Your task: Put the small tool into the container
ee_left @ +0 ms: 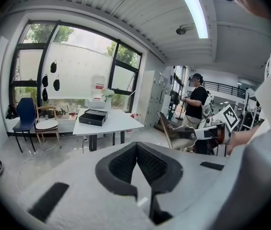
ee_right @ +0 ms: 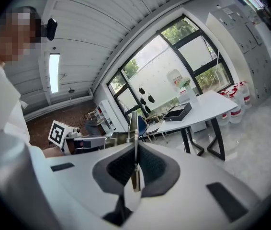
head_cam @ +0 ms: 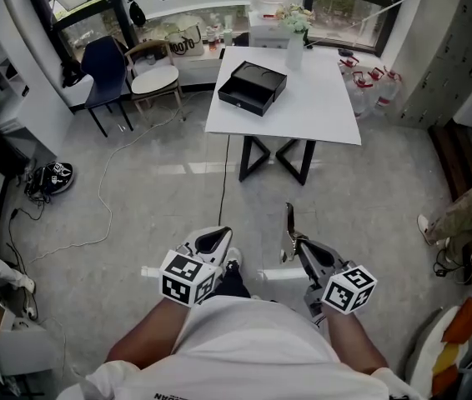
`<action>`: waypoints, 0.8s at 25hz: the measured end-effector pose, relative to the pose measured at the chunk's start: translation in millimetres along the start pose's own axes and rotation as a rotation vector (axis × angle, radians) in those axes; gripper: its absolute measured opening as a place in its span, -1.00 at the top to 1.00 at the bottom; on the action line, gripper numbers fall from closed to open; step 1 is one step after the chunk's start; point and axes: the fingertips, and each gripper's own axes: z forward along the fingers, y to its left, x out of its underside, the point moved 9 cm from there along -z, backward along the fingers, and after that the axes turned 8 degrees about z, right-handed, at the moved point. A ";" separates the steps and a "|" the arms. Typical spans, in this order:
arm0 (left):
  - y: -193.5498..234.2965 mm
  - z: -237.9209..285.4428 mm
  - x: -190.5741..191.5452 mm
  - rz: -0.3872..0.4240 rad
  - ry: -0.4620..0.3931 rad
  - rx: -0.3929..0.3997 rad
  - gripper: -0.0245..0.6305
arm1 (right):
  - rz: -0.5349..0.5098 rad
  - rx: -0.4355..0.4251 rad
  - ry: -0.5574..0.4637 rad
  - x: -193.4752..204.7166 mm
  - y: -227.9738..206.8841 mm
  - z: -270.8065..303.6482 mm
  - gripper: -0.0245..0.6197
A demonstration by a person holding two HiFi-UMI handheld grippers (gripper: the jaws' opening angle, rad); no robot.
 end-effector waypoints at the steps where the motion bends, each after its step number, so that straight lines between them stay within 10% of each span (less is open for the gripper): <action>1: 2.4 2.6 0.0 -0.001 0.001 0.001 0.90 | 0.002 0.001 0.000 -1.7 -1.9 3.3 0.90; 20: 116.2 84.4 -39.1 -0.018 -0.004 0.022 0.90 | 0.011 0.037 0.001 -73.4 -41.0 114.2 0.89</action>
